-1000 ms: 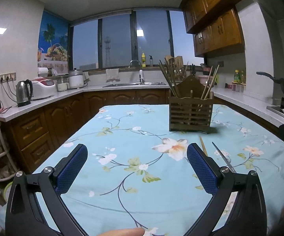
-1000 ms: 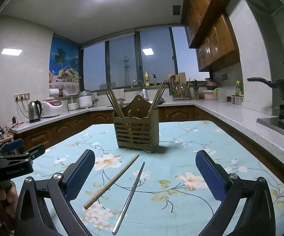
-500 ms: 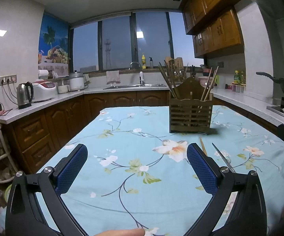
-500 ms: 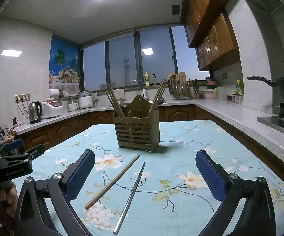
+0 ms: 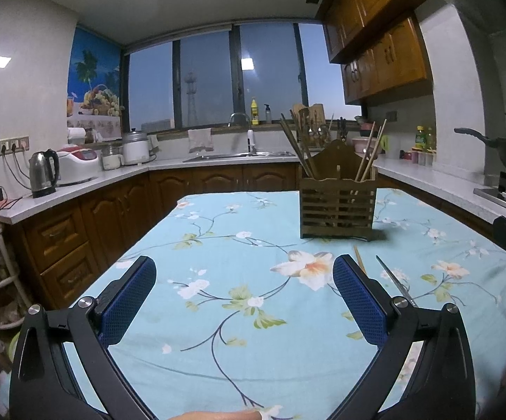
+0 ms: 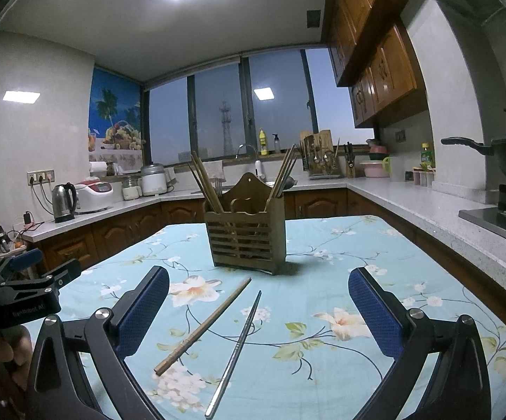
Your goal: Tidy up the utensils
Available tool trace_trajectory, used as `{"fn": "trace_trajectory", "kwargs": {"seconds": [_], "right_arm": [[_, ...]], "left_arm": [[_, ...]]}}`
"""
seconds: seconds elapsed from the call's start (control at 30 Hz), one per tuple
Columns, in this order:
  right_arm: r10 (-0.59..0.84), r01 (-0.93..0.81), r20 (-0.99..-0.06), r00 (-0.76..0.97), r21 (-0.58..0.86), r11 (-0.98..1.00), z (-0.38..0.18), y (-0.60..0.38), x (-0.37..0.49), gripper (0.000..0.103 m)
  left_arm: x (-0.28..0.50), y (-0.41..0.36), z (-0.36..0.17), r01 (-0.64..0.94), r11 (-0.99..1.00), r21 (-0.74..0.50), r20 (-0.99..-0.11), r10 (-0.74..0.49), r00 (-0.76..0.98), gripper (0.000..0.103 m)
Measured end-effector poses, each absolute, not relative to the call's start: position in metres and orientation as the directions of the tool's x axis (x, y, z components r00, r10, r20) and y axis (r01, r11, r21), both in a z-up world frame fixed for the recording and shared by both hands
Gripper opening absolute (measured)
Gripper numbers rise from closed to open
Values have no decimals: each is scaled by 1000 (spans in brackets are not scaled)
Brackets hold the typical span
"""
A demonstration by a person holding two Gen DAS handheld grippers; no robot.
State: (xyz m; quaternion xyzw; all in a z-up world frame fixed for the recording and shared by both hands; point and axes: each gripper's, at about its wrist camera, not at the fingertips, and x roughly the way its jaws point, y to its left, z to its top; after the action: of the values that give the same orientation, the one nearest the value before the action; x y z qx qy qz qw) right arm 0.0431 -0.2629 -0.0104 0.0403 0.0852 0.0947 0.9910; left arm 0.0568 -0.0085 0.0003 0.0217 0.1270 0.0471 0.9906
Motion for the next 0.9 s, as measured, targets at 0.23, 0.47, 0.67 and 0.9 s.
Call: {"fn": "trace_trajectory", "kwargs": {"seconds": [0.23,0.47,0.67,0.9], "right_arm": [[195,-181,-161,967,98,979,-9,-261,42,103],[196,-181,-161,967,101,978,-10,-262,43,103],[198,-183,-163,966,105,978,-7,-260,44,103],[202,-186,-168,965,109,976,-3,-252,44,103]], "left_arm": [[58,-10,-1,-81,995,52,-264,92,960,103],[58,-11,-1,-89,994,61,-257,101,961,103],[59,-10,-2,-77,995,59,-262,90,961,103],[59,-12,-4,-68,996,61,-265,81,961,103]]}}
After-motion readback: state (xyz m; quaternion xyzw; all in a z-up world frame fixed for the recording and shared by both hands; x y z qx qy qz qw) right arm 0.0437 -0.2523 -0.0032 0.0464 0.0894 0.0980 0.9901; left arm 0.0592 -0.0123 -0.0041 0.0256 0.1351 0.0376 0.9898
